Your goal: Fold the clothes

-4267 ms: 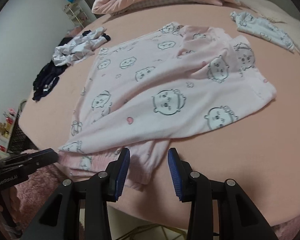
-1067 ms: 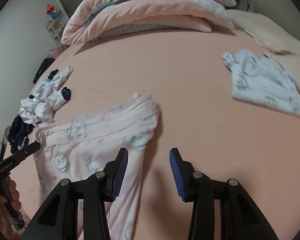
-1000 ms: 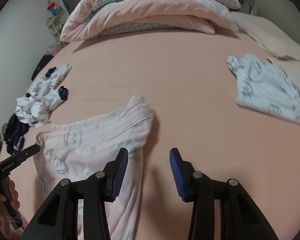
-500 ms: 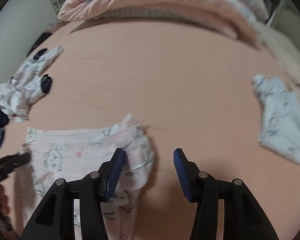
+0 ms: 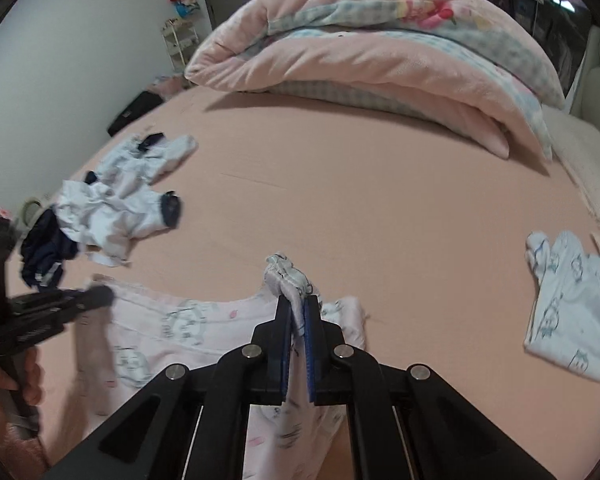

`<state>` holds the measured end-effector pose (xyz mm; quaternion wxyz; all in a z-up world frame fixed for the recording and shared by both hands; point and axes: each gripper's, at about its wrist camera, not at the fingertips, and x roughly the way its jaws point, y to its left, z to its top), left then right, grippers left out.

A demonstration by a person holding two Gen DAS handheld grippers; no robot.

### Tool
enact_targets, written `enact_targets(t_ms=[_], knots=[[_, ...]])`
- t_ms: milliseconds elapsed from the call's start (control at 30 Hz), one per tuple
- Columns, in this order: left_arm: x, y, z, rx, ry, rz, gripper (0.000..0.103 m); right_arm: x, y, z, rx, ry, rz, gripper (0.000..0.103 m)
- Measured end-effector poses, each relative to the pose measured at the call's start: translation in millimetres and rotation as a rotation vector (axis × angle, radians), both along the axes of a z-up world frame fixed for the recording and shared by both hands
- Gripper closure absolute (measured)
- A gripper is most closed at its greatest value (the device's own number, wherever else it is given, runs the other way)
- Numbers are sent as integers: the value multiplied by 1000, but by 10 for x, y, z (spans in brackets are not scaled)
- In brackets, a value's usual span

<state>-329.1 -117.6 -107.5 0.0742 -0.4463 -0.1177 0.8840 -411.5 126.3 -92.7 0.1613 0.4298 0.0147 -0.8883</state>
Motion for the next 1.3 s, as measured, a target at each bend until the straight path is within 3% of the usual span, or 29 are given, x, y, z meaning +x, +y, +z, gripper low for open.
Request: enact_targets(t_ms=[67, 200, 300, 367, 467, 533, 600, 700, 800, 867, 900, 1000, 1100, 1167, 1267, 1300], knots=[[-67, -59, -81, -10, -22, -7, 98, -118, -23, -139, 45, -29, -38, 99], [-224, -137, -391, 2, -120, -6, 96, -275, 111, -522, 44, -118, -113, 99], [-265, -136, -451, -29, -129, -12, 94, -365, 155, -757, 47, -165, -132, 99], [-267, -228, -356, -28, -118, 22, 92, -380, 181, -741, 28, -150, -148, 97], [-202, -440, -140, -9, -50, 101, 75, -306, 239, -572, -9, -90, -180, 91], [-166, -492, -58, 76, -28, 53, 71, -200, 257, -420, -20, -29, -188, 90], [-156, -395, -52, 147, -58, -76, 71, -128, 265, -335, -38, -10, -173, 90], [-131, -93, -161, 52, -119, -204, 71, -74, 136, -368, -27, -74, -75, 90], [-206, 21, -416, -24, -201, -213, 72, -112, -64, -593, 69, -166, 7, 90], [-247, -8, -434, -30, -186, -198, 72, -207, -54, -783, 95, -200, -30, 91], [-281, -45, -383, -29, -180, -182, 72, -252, -2, -826, 58, -202, -60, 92], [-243, -127, -107, -174, -55, -84, 72, -272, 91, -706, -2, -152, -127, 92], [-185, -146, -5, -117, -48, -125, 72, -69, 51, -381, 16, -61, -110, 90], [-132, -26, -42, -115, -84, -181, 72, 158, 72, -252, -14, -72, -118, 90], [-31, 254, -117, -173, -115, -273, 72, 648, 72, -242, -93, -160, -130, 90], [1, 316, -132, -153, -130, -289, 72, 848, 42, -279, -104, -190, -127, 90]])
